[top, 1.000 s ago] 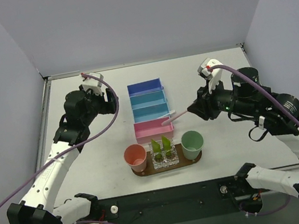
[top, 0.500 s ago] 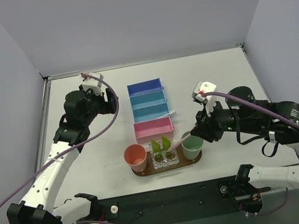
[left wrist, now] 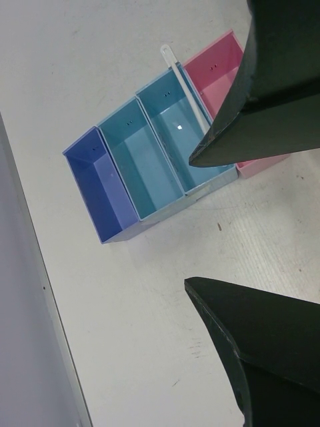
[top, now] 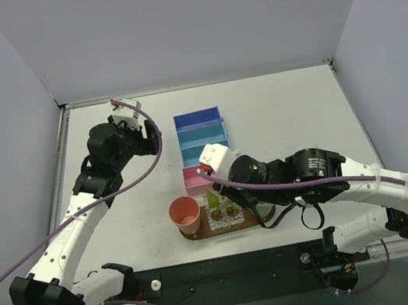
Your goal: Prepare toiletry sets of a toothbrush and toothpaste on the tray
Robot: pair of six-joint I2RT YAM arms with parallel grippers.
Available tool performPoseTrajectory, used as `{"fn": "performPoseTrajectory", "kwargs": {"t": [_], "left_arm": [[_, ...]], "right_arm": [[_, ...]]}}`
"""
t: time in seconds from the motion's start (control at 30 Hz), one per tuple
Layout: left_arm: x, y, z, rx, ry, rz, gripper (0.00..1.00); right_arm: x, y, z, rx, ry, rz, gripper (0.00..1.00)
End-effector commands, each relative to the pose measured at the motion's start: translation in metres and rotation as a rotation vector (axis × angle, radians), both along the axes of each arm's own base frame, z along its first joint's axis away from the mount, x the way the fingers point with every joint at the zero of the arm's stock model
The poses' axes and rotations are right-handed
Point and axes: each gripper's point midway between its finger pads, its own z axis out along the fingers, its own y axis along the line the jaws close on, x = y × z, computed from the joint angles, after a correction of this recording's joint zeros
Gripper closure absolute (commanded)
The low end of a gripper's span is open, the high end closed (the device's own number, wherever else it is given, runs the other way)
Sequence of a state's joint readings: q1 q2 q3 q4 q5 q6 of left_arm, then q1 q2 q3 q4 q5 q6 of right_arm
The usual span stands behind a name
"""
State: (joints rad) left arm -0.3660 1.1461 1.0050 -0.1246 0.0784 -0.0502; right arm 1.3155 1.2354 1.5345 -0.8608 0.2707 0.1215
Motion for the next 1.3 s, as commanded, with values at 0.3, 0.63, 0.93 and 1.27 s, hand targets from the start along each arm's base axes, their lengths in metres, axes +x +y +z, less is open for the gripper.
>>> {"fn": "performPoseTrajectory", "kwargs": {"t": [0.3, 0.63, 0.93, 1.27], "left_arm": [[-0.001, -0.001, 0.018, -0.019, -0.038, 0.004, 0.23], [-0.004, -0.003, 0.025, -0.037, -0.054, -0.008, 0.23], [-0.007, -0.003, 0.030, -0.044, -0.069, -0.009, 0.23], [-0.008, -0.002, 0.031, -0.048, -0.075, -0.004, 0.23]], "right_arm": [[-0.014, 0.036, 0.002, -0.086, -0.071, 0.035, 1.00], [-0.019, 0.038, -0.011, -0.205, -0.112, 0.028, 1.00], [-0.014, 0.044, -0.021, -0.271, -0.156, 0.024, 1.00], [-0.017, 0.053, -0.032, -0.325, -0.205, 0.067, 1.00]]}}
